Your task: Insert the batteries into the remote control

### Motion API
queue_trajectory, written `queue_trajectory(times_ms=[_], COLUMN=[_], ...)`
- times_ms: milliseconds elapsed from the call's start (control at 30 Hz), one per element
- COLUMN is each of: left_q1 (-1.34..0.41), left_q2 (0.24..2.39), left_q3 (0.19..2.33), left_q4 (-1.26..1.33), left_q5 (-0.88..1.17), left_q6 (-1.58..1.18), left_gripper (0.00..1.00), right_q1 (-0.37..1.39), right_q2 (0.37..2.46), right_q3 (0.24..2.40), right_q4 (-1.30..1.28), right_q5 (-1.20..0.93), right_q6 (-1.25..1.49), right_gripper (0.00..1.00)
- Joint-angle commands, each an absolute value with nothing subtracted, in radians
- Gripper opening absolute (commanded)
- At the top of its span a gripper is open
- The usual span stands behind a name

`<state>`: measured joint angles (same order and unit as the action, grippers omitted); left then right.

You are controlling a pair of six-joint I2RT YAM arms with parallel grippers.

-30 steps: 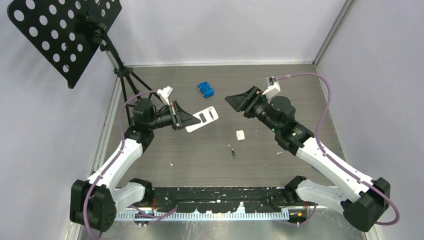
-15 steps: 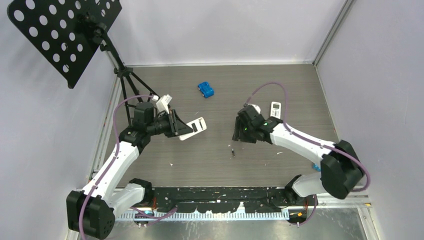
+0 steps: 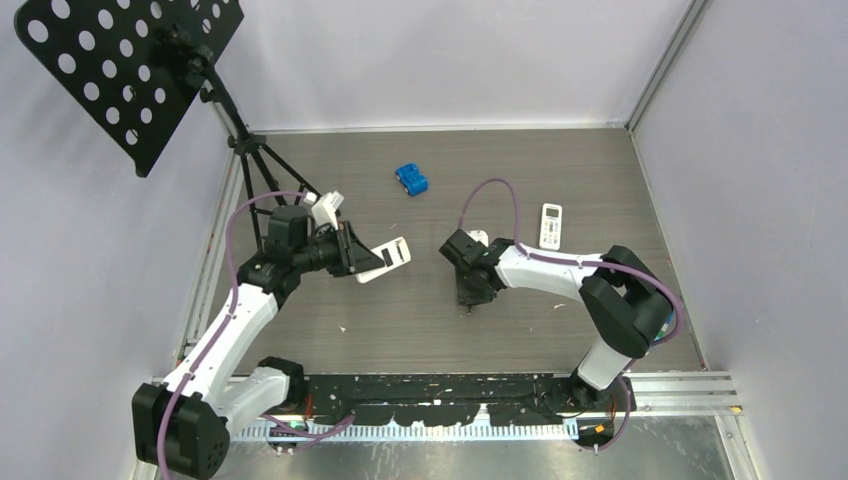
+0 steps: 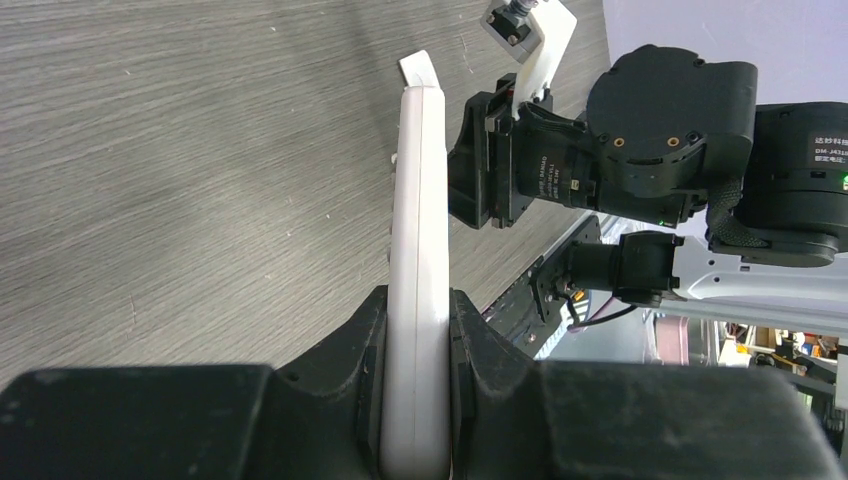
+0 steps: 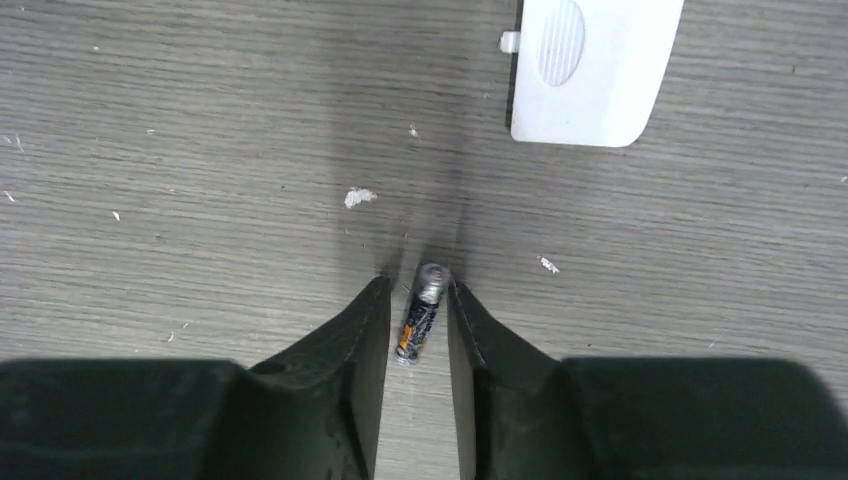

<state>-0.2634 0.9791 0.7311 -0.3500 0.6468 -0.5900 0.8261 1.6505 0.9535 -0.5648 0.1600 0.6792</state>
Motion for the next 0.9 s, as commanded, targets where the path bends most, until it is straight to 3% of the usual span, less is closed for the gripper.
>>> queue_trajectory(times_ms=[0, 67, 133, 167, 567, 867], left_q1=[-0.259, -0.259, -0.259, -0.259, -0.259, -0.259], left_q2=[0.943, 0.939, 0.933, 0.929, 0.893, 0.898], left_q3=[0.761, 0.761, 0.76, 0.757, 0.703, 0.687], left_q4=[-0.333, -0.333, -0.334, -0.334, -0.285, -0.268], left_q5=[0.646, 0.645, 0.643, 0.642, 0.629, 0.631], left_q6=[-0.565, -0.559, -0.556, -0.558, -0.6, -0.61], left_gripper=[0.0, 0.0, 0.0, 0.0, 0.0, 0.0], right_q1=[0.843, 0.844, 0.845, 0.845, 0.846, 0.845], right_q2=[1.674, 1.68, 1.643, 1.605, 1.394, 1.435], right_q3=[0.999, 0.997, 0.967, 0.947, 0.757, 0.784], right_q4=[-0.577, -0.583, -0.578, -0.569, -0.568, -0.62], right_q5=[0.24, 0.272, 0.345, 0.385, 0.506, 0.501], right_q6=[0.712, 0.758, 0.857, 0.934, 1.687, 1.844], right_gripper=[0.29, 0.21, 0.04, 0.01, 0.0, 0.01])
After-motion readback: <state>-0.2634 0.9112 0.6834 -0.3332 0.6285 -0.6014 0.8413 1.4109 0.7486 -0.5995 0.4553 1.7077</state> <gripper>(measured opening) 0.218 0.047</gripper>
